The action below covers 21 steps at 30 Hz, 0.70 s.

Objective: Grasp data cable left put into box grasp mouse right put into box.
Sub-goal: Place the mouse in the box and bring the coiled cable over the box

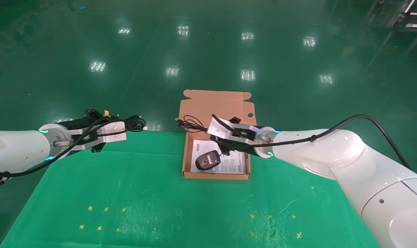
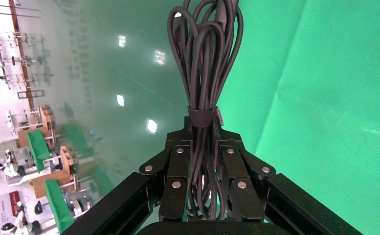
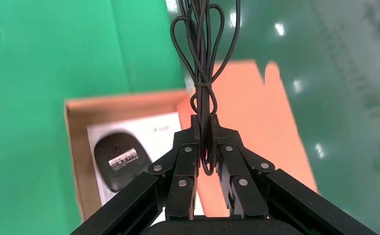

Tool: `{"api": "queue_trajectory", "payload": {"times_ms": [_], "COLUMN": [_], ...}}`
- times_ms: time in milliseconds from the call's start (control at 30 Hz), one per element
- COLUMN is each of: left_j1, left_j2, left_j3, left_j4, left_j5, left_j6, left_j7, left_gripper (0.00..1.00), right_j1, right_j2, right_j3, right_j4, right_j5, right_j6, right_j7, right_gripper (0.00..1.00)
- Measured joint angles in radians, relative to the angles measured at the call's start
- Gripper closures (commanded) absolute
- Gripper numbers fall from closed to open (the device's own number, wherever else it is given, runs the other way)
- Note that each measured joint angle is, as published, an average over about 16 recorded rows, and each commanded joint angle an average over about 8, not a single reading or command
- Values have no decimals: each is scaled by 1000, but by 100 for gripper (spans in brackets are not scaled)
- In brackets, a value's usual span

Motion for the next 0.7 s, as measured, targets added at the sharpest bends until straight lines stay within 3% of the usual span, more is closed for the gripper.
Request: {"api": "queue_trajectory", "payload": {"times_ms": [133, 400, 700], "left_j1": [0, 0, 0], "left_j2": [0, 1, 24], "left_j3": [0, 0, 8], "left_j4": [0, 1, 19], "left_j5": [0, -1, -31], "left_j6": [0, 0, -12], "left_j7": [0, 0, 17], "left_gripper": [100, 100, 100], "right_j1": [0, 1, -2], "right_j2": [0, 3, 27], "right_j3": [-27, -67, -86], "right_j4": [-29, -50, -23], "right_j5": [17, 39, 48], "right_j6": [8, 12, 12], "right_j7": [17, 43, 62], "right_gripper": [98, 1, 0]}}
